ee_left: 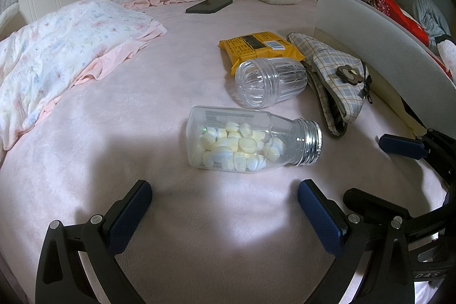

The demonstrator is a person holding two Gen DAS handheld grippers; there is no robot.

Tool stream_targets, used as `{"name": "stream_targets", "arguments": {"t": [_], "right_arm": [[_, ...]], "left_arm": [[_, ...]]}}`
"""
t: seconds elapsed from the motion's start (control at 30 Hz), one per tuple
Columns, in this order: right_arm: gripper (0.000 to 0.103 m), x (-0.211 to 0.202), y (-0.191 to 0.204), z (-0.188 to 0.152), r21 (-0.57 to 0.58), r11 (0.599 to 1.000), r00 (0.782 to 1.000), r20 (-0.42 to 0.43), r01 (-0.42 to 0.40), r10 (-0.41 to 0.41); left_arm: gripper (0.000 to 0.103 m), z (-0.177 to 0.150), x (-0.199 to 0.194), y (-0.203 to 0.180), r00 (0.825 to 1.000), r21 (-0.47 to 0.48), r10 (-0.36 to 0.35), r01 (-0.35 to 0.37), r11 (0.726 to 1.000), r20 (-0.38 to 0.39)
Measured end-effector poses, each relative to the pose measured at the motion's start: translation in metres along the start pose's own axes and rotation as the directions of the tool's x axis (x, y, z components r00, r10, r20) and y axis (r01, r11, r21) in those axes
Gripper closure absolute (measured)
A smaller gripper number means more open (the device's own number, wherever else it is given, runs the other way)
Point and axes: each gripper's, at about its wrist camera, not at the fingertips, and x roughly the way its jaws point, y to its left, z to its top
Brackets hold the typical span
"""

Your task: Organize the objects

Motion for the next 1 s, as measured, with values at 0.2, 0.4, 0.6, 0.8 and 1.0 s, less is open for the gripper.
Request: {"name": "stream_targets", "arguments": {"t": [0.2, 0.4, 0.6, 0.8, 1.0], "right_arm": [[0.022, 0.000, 0.000, 0.000, 0.000, 1.000, 1.000, 0.000, 0.000, 0.000], [0.021, 0.000, 0.000, 0.000, 0.002, 1.000, 1.000, 0.000, -0.004, 0.004], [0.021, 0.000, 0.000, 0.001, 0.013, 1.000, 1.000, -0.004, -0.012, 0.012], [0.029, -0.009, -0.001, 0.004, 0.138, 0.990, 0.999, -0.044, 0.010, -0.004], [0.041, -0.028, 0.007, 0.011, 0.141, 0.989, 0.999, 0.013, -0.038, 0.036]], "left_arm": [[0.000, 0.000, 0.000, 0.002, 1.000, -0.001, -0.002, 0.002, 1.000, 0.000], [0.000, 0.001, 0.000, 0.002, 1.000, -0.001, -0.001, 0.001, 1.000, -0.003], [0.000, 0.001, -0.001, 0.001, 1.000, -0.014, -0.008, 0.008, 1.000, -0.009], [0.023, 0.010, -0.023, 0.010, 0.990, -0.086, -0.143, 0.143, 0.986, -0.003], [0.023, 0.022, -0.027, 0.013, 0.967, -0.099, -0.255, 0.254, 0.962, 0.004]]}}
